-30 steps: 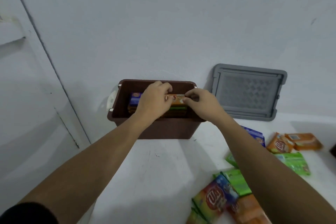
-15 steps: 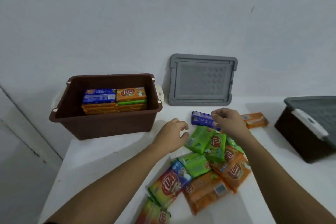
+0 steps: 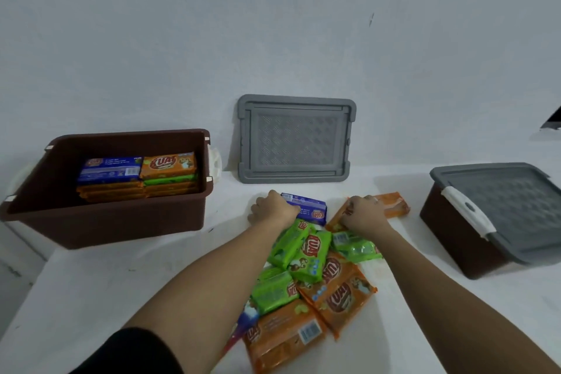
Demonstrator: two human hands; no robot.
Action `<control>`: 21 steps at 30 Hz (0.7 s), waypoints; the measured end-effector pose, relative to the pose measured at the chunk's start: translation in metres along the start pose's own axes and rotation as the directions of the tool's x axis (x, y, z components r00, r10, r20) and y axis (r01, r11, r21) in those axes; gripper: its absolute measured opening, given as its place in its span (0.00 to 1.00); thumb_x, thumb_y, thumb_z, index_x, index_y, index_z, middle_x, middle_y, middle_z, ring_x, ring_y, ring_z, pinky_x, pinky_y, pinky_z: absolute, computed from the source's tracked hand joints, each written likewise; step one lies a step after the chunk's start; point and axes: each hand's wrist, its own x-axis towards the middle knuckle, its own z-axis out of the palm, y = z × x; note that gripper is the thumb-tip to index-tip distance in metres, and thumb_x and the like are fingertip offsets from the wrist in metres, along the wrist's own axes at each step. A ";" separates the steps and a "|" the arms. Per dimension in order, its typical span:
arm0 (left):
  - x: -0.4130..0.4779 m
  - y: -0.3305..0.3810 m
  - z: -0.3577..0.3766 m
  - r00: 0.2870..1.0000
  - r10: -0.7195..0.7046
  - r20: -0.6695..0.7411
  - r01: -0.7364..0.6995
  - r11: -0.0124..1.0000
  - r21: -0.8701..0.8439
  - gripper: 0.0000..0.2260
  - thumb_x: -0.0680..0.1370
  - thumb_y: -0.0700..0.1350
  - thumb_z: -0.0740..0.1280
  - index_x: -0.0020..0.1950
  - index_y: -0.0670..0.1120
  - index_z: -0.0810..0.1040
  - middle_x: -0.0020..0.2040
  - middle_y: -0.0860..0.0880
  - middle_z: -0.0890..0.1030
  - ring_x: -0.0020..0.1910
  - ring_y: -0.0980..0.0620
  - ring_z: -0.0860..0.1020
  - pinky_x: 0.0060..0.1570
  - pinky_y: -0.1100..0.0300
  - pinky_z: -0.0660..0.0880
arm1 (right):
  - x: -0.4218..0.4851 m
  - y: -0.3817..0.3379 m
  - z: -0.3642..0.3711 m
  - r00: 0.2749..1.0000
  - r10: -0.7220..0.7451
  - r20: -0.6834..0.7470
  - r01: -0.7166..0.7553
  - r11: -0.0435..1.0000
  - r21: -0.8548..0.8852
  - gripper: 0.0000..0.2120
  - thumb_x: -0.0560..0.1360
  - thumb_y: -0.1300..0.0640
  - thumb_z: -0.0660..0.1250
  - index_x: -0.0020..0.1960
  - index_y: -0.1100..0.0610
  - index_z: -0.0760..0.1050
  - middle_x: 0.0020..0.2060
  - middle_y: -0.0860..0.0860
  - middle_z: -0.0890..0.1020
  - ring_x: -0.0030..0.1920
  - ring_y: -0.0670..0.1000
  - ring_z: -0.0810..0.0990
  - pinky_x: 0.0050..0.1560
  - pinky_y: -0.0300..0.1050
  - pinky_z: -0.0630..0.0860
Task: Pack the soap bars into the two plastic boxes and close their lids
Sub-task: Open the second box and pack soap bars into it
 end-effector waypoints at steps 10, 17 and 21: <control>-0.010 -0.005 0.005 0.994 0.104 -0.034 -0.110 0.952 -0.285 0.17 0.72 0.48 0.72 0.49 0.52 0.65 0.52 0.51 0.80 0.51 0.47 0.77 0.51 0.53 0.63 | 0.014 0.015 -0.002 0.996 0.029 0.082 -0.040 0.990 0.137 0.28 0.67 0.44 0.71 0.61 0.57 0.70 0.55 0.57 0.76 0.58 0.57 0.71 0.52 0.48 0.67; -0.014 -0.010 -0.014 0.985 0.171 0.028 -0.119 0.786 -0.607 0.28 0.69 0.36 0.76 0.65 0.45 0.70 0.53 0.44 0.80 0.50 0.45 0.81 0.52 0.46 0.80 | 0.014 0.031 -0.018 0.995 -0.031 0.099 -0.032 0.817 0.576 0.23 0.68 0.64 0.75 0.61 0.65 0.75 0.50 0.60 0.81 0.43 0.54 0.80 0.45 0.48 0.78; -0.020 -0.012 -0.025 0.969 0.248 0.017 -0.196 0.804 -0.562 0.16 0.70 0.36 0.74 0.56 0.44 0.77 0.51 0.45 0.82 0.49 0.47 0.82 0.52 0.47 0.80 | 0.011 0.031 -0.031 0.965 -0.183 0.187 0.008 0.736 0.677 0.16 0.71 0.70 0.69 0.57 0.61 0.73 0.44 0.58 0.79 0.40 0.55 0.81 0.45 0.54 0.80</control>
